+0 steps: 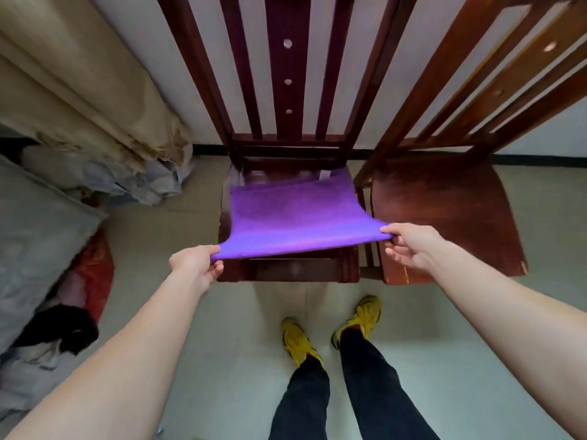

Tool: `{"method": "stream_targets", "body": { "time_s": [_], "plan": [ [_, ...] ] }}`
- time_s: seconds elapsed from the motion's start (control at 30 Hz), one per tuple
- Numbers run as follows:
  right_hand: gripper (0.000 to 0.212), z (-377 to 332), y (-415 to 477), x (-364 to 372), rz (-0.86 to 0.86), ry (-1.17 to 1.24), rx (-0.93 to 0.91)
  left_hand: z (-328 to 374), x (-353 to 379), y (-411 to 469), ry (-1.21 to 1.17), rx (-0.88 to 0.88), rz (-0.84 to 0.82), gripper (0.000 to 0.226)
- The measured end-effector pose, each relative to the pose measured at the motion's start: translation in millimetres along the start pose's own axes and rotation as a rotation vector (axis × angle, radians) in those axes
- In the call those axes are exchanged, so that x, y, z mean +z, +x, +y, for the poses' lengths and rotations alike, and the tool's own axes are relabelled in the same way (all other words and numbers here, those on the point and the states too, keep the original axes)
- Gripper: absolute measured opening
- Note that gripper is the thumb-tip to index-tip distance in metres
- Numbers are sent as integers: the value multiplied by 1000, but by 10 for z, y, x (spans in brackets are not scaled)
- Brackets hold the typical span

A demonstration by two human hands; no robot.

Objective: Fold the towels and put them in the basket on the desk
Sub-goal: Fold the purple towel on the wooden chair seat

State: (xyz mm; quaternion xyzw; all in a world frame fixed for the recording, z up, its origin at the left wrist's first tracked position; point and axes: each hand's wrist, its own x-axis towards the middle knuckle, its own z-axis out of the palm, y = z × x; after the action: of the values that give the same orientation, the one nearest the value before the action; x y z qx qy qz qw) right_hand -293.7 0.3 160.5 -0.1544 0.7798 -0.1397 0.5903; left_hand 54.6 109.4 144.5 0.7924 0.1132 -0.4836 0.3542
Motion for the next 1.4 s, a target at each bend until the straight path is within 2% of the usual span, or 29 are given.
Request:
{"method": "stream_targets", "body": {
  "time_s": [0.17,0.33,0.63,0.8,1.0,1.1,1.13,1.2,1.23,1.3,1.37,1.4],
  "plan": [
    [17,776,278,-20,15,-42,191,-701,-154,248,64,-146,28,18],
    [17,992,382,15,-3,70,257,-856,-175,269,74,-183,63,21],
    [18,272,807,256,-97,377,212,-92,314,662,-98,-132,3,26],
    [17,-73,1253,433,-126,401,201,257,785,992,-178,-130,-57,30],
    [15,-297,1693,673,-166,365,182,346,1195,1414,-226,-143,-27,25],
    [4,-289,1760,735,-118,354,109,300,1266,1486,-163,-50,83,12],
    [2,-276,1745,759,-64,316,44,271,1274,1482,-137,3,139,7],
    [9,-220,1665,848,22,209,-133,165,1279,1485,22,195,249,13],
    [13,-194,1597,941,24,150,-206,103,1308,1454,139,290,230,12],
    [14,-109,1453,1184,-91,26,-244,-43,1434,1335,339,348,21,7],
    [13,-17,1395,1426,-288,-120,-170,-175,1568,1266,447,250,-199,7],
    [16,9,1431,1489,-360,-196,-118,-209,1601,1259,452,195,-239,11]
  ]
}}
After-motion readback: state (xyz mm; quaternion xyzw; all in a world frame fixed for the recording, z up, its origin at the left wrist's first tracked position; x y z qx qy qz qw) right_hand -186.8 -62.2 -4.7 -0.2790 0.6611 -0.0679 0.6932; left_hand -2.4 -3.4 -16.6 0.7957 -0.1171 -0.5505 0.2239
